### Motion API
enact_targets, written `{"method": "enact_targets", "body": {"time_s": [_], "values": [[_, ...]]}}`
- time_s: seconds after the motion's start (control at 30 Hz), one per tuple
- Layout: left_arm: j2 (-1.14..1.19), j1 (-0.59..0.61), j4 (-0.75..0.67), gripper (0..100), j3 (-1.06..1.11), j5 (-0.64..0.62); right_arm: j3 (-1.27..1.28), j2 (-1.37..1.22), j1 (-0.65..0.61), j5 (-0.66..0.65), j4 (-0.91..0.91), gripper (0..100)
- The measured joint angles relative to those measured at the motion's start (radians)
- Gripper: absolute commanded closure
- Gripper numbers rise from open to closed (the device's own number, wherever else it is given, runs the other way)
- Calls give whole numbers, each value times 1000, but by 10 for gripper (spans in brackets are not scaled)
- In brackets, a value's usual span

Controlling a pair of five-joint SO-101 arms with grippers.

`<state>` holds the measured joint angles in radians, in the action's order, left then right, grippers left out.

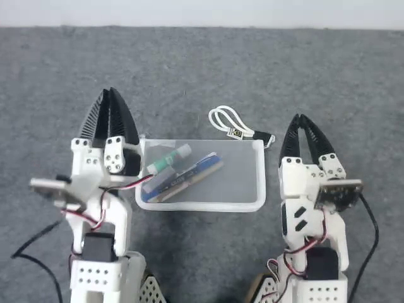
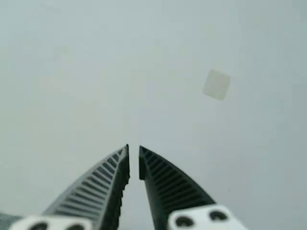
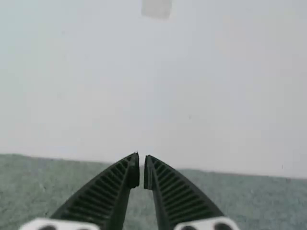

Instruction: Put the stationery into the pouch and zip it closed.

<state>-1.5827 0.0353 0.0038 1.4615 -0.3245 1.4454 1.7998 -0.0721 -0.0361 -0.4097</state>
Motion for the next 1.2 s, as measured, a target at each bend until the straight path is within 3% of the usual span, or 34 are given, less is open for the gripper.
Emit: {"method": "enact_targets", "body": {"time_s": [0.17,0.37,0.47,0.6,0.97,1.2], "values": [[-158,2,110,901,0,63,-63,2,-5,-11,-40,991],[-221,26,304,889,0,71,-89,5,-5,-221,-166,989],[-221,63,322,893,14,71,-89,3,12,-250,-226,989],[-221,81,325,995,74,74,-89,2,46,-189,-308,990],[-221,144,333,989,239,77,-89,2,52,-52,-618,991],[-221,143,528,989,239,75,6,2,52,-41,-664,991]]}}
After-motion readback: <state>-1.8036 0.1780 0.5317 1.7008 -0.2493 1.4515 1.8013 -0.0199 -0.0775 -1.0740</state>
